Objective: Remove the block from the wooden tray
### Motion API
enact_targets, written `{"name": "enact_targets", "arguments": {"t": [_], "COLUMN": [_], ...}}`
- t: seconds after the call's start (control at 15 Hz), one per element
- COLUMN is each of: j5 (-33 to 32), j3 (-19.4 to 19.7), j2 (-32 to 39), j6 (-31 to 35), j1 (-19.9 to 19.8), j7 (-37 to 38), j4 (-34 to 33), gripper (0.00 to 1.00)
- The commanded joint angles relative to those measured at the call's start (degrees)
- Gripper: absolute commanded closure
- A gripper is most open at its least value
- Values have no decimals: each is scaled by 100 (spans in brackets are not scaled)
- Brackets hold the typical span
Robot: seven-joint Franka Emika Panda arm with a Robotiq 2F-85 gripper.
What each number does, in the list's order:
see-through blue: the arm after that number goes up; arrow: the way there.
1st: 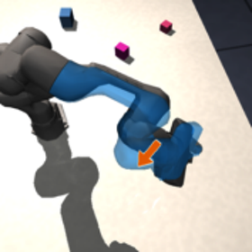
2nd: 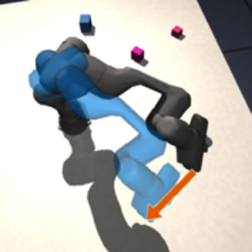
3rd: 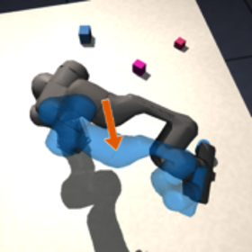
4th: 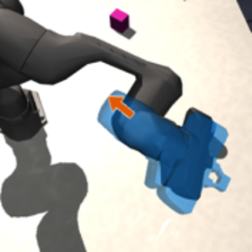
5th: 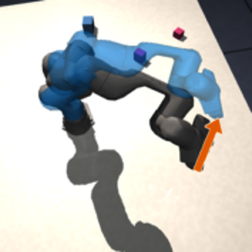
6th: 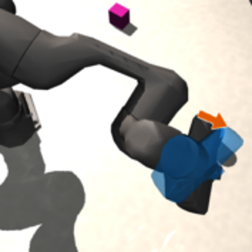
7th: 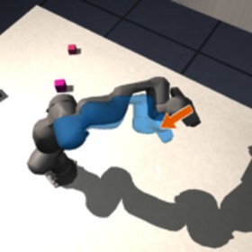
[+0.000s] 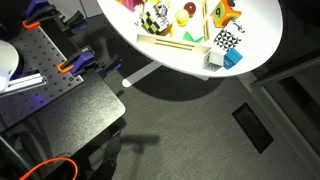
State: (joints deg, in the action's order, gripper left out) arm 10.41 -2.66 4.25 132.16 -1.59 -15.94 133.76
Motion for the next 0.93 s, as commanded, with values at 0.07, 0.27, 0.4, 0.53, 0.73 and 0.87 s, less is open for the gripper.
{"name": "enact_targets", "arguments": {"t": [0.07, 0.27, 0.4, 0.53, 0.73, 0.87], "j5": [-37, -130, -211, -349, -624, -866], "j3": [57, 96, 138, 198, 300, 380], "j2": [37, 195, 300, 404, 535, 592], "j6": [-1, 11, 16, 11, -9, -25], "j1": [46, 27, 11, -8, -32, -36], "j7": [43, 135, 181, 242, 364, 480], "j4": [-52, -201, -267, -311, -345, -336], "gripper": [0, 0, 0, 0, 0, 0]}}
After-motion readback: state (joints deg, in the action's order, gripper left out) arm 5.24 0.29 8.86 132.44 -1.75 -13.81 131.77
